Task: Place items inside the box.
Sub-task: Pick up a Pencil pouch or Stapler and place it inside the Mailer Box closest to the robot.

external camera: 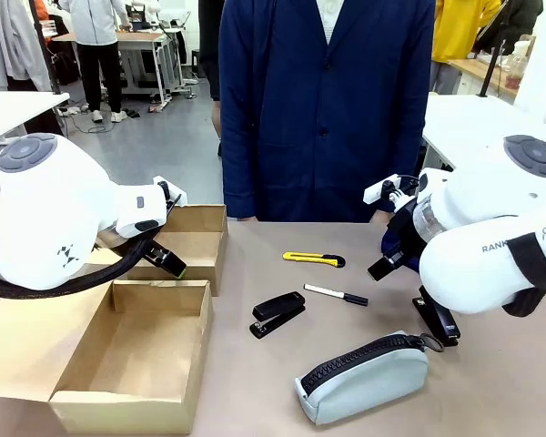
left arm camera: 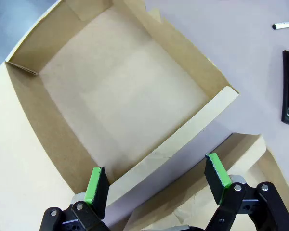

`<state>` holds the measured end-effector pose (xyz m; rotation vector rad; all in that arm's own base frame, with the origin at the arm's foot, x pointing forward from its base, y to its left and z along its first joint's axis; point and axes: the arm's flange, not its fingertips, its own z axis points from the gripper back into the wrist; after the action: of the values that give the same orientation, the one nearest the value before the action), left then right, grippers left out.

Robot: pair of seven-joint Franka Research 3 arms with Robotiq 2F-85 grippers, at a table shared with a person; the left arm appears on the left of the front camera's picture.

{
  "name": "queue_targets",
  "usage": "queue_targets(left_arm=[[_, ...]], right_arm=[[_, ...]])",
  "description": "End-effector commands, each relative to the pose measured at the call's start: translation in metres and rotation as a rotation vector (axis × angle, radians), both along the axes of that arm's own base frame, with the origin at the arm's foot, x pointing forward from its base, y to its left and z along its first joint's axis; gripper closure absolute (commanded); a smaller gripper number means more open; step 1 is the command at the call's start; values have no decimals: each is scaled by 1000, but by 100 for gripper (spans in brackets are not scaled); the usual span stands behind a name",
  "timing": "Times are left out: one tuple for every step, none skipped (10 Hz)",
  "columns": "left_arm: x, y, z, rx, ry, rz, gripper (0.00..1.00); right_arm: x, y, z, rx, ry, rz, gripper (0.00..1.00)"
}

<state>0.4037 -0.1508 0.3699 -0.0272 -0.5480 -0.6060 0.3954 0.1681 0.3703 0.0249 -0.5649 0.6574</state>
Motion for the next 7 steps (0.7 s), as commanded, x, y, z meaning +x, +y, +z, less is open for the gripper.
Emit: queue_targets(left_arm=[[0,0,0,0,0,0,0],[0,0,0,0,0,0,0],[0,0,0,0,0,0,0],[0,0,0,0,0,0,0],[0,0,0,0,0,0,0],[0,0,0,0,0,0,0],[0,0,0,0,0,0,0]], right_arm=[[0,0,0,1,0,0,0],[0,0,0,1,0,0,0],[0,0,0,1,0,0,0],[0,0,0,1,0,0,0],[0,0,0,1,0,0,0],[0,0,0,1,0,0,0],[0,0,0,0,0,0,0]])
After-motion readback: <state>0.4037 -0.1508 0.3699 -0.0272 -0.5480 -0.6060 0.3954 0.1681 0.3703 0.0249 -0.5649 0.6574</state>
